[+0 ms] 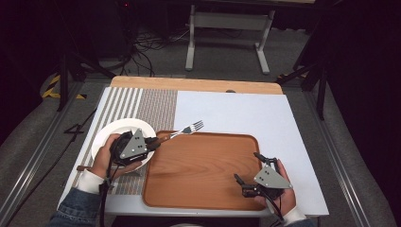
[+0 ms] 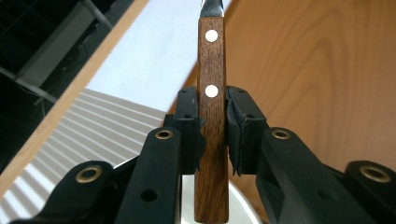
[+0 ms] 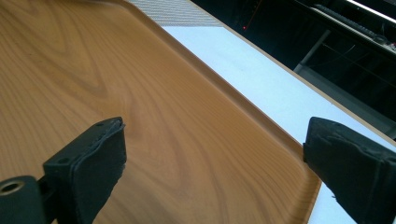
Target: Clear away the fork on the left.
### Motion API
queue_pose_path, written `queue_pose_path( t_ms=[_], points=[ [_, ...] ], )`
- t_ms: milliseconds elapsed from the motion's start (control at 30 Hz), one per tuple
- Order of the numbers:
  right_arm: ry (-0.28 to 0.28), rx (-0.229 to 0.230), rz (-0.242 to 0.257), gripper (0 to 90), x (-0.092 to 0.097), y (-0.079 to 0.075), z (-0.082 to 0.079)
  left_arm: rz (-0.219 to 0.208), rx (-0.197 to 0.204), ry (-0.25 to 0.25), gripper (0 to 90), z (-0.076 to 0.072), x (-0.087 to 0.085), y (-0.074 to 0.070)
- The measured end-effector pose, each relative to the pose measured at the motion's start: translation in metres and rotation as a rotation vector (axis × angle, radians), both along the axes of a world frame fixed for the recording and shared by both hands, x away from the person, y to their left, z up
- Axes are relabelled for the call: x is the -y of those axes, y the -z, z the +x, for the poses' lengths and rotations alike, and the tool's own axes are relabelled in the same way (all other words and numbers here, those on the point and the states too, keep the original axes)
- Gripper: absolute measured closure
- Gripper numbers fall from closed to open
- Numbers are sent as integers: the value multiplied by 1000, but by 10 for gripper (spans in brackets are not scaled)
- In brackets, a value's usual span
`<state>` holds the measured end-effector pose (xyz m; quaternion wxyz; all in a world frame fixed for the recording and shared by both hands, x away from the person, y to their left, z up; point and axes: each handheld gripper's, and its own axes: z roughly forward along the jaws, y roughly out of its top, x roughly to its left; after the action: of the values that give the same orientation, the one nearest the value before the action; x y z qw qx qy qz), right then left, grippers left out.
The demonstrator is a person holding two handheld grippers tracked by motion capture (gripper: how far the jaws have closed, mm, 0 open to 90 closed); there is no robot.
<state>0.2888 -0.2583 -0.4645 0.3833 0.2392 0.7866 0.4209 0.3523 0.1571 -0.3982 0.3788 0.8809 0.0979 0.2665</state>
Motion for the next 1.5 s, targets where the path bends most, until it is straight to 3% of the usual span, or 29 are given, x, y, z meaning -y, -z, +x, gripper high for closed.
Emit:
queue_pose_path(
  t_ms=[267, 333, 367, 433, 800, 867, 933, 1167, 1300, 1500],
  points=[
    [0, -2, -2, 69, 0, 0, 0, 41, -67, 44, 761, -15, 20, 14],
    [0, -3, -3, 69, 1, 0, 0, 59, -103, 59, 761, -19, 25, 22],
    [0, -3, -3, 69, 1, 0, 0, 59, -103, 59, 761, -19, 25, 22],
    [13, 1, -6, 69, 1, 0, 1, 67, -155, 58, 761, -22, 27, 30],
    [47, 1, 11, 70, 6, -1, 3, 143, -242, 93, 760, -39, 40, 53],
    [46, -1, 10, 69, 5, 0, 3, 172, -236, 90, 760, -43, 43, 58],
    [43, -1, 9, 70, 5, 0, 2, 163, -255, 102, 759, -46, 44, 60],
    [42, -4, 6, 69, 5, 0, 3, 166, -269, 90, 758, -55, 41, 67],
    [44, -3, 6, 69, 6, 0, 3, 145, -276, 89, 751, -63, 39, 70],
    [43, -6, -2, 69, 5, 0, 3, 103, -285, 83, 636, -68, 34, 69]
  ],
)
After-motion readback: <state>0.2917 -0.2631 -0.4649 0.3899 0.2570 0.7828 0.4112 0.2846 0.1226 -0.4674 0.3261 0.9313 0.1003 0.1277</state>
